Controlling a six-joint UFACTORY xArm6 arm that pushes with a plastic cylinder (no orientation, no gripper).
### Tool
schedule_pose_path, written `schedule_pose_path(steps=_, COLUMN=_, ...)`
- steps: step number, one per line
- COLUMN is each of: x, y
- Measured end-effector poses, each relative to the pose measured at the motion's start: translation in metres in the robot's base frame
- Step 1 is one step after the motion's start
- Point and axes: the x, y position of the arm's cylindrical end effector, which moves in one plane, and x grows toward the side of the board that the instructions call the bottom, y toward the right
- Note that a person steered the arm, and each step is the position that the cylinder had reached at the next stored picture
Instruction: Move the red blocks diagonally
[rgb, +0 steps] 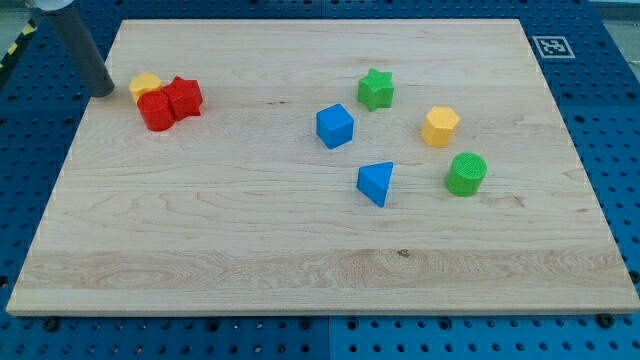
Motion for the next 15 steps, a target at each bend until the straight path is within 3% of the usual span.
schedule_pose_path(steps=4, x=0.015, y=0.071)
schedule_pose_path(steps=7, x=0.032, y=0.032)
schedule_pose_path(steps=9, x=0.057, y=0.063)
schedule_pose_path(steps=12, x=0.051, y=0.082)
schedule_pose_path(steps=15, x=0.09, y=0.146)
